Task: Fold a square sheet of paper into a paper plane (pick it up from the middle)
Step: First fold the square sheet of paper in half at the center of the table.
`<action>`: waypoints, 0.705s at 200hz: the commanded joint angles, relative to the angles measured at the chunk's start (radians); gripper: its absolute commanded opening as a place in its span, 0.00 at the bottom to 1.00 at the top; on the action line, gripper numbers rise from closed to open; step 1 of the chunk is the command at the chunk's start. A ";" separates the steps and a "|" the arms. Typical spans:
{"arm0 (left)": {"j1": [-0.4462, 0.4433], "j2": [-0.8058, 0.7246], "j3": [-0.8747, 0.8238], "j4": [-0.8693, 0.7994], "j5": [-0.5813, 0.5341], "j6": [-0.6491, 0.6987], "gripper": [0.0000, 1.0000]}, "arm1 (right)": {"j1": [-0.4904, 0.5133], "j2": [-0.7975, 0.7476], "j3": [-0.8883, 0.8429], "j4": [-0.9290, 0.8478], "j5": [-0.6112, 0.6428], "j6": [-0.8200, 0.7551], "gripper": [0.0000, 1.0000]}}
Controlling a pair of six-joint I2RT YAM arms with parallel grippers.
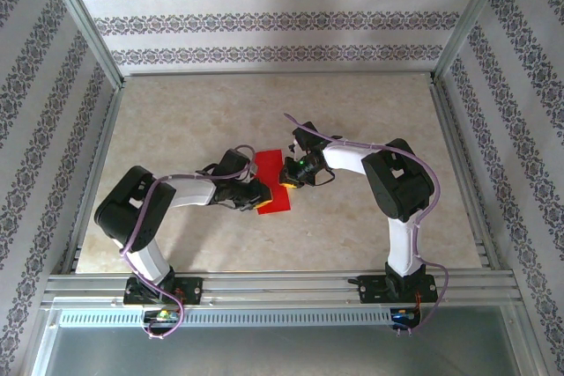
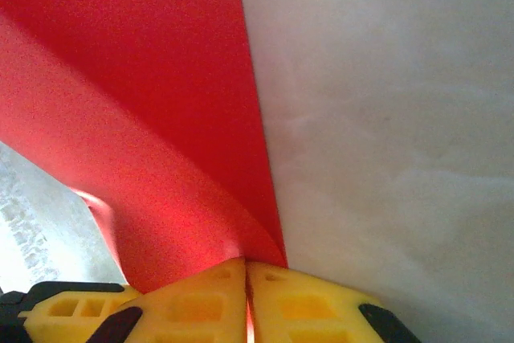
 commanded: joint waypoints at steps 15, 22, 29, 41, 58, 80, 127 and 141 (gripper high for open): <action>0.014 -0.050 -0.093 -0.117 0.011 0.080 0.22 | -0.016 0.125 -0.072 -0.198 0.278 -0.006 0.13; 0.014 -0.066 -0.108 -0.142 0.012 0.095 0.22 | -0.017 0.125 -0.073 -0.198 0.279 -0.007 0.13; 0.013 -0.087 -0.121 -0.173 0.018 0.120 0.22 | -0.018 0.124 -0.071 -0.198 0.279 -0.008 0.13; 0.012 -0.138 -0.133 -0.266 0.012 0.177 0.22 | -0.021 0.120 -0.071 -0.201 0.284 -0.012 0.13; 0.012 -0.212 -0.103 -0.418 -0.027 0.260 0.22 | -0.020 0.116 -0.073 -0.199 0.288 -0.017 0.13; 0.020 -0.259 0.001 -0.480 -0.078 0.307 0.22 | -0.022 0.121 -0.065 -0.201 0.292 -0.023 0.13; 0.042 -0.156 0.151 -0.210 -0.136 0.208 0.22 | -0.028 0.129 -0.058 -0.209 0.292 -0.039 0.13; 0.041 -0.084 0.188 -0.175 -0.150 0.185 0.21 | -0.030 0.130 -0.058 -0.212 0.290 -0.042 0.13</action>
